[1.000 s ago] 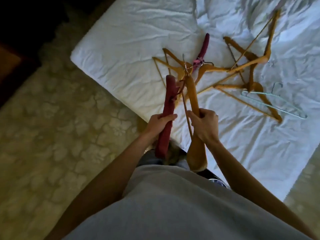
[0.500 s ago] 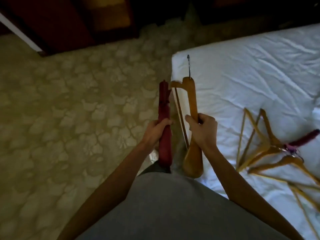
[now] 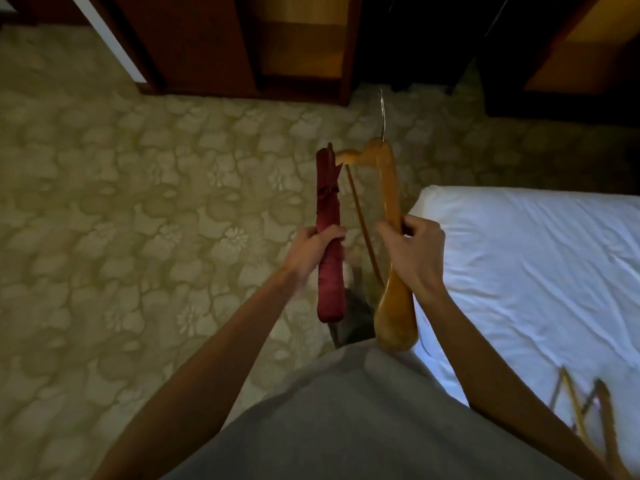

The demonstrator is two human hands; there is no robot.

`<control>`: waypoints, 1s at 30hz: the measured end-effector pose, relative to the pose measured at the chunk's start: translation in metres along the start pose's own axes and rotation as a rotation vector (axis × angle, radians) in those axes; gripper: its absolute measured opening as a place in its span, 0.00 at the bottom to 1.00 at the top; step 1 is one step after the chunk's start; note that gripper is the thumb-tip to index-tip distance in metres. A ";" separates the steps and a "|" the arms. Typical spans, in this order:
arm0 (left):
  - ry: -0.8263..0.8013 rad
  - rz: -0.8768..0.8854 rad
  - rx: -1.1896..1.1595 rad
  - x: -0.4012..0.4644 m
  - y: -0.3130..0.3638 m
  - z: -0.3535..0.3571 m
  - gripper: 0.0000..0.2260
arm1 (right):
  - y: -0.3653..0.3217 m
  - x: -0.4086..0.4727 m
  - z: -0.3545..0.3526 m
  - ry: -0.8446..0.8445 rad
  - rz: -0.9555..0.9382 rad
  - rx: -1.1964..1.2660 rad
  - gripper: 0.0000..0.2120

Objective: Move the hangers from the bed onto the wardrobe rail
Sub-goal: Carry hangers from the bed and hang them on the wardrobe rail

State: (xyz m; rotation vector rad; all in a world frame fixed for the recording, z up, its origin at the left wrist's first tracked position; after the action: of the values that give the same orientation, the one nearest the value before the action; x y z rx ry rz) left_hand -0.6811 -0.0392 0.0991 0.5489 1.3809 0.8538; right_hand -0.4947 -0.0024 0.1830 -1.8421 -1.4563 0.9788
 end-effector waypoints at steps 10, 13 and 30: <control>0.102 0.030 -0.014 0.228 0.199 -0.052 0.14 | -0.120 0.270 0.085 -0.079 -0.035 0.059 0.11; 0.112 0.076 0.006 0.280 0.268 -0.068 0.12 | -0.169 0.345 0.107 -0.096 -0.036 0.056 0.12; 0.192 0.262 -0.045 0.558 0.582 -0.217 0.10 | -0.415 0.695 0.272 -0.101 -0.143 0.068 0.13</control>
State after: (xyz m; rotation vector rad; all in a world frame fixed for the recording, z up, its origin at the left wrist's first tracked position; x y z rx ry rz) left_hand -1.0235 0.7180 0.1764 0.6356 1.4793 1.1712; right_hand -0.8538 0.7699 0.2382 -1.6379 -1.5712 1.0496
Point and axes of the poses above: each hand's wrist, its own x-axis towards the middle knuckle, its own z-axis out of the palm, y = z × x, the point moved 10 cm from there along x, towards the middle knuckle, and after that the axes turned 3 degrees about -x, right-handed, at the moved point
